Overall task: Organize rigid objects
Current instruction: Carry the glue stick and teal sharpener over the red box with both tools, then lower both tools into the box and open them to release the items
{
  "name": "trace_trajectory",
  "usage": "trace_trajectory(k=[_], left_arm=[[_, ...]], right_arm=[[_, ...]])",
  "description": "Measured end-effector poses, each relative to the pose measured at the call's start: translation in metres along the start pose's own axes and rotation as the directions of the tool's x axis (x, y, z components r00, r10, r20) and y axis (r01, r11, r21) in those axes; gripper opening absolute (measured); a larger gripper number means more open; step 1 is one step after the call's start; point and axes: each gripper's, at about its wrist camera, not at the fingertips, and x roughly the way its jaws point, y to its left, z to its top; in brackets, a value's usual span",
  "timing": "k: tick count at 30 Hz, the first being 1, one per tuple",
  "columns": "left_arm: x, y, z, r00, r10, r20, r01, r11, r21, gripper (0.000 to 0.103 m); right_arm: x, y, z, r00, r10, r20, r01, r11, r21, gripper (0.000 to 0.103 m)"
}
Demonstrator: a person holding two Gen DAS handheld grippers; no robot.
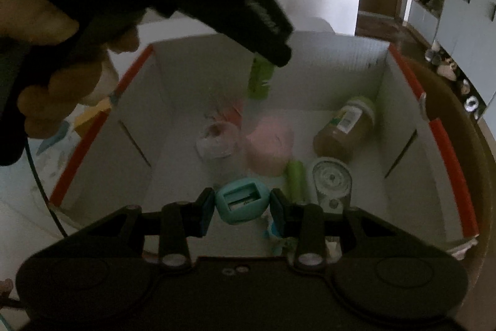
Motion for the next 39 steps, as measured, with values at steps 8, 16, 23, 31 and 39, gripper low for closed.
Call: trace_trajectory(k=[8,16,23,31,39], left_arm=[[0.025,-0.011,0.004,0.999,-0.007,-0.040,0.008,0.999,0.032,0.017],[0.052,-0.026,0.012,0.997,-0.010,-0.078,0.015,0.998,0.063,0.017],[0.074,-0.028,0.020,0.991,-0.011,-0.135,0.021,0.997,0.072,0.017],[0.085,-0.029,0.017,0.985,0.000,-0.174,0.012,0.998,0.069,0.018],[0.073,-0.026,0.015,0.987,-0.006,-0.161,0.011,0.999,0.030,0.018]], right_arm=[[0.011,-0.006,0.003,0.999,0.007,-0.031,-0.007,1.000,0.020,0.038],[0.013,-0.010,0.001,0.999,0.011,-0.044,-0.009,0.999,0.033,0.038],[0.011,-0.010,-0.002,0.999,0.020,-0.046,-0.018,0.999,0.038,0.039],[0.008,-0.010,-0.002,0.999,0.002,-0.038,0.000,0.999,0.048,0.040],[0.004,-0.011,0.002,1.000,-0.002,-0.024,0.004,0.997,0.075,0.048]])
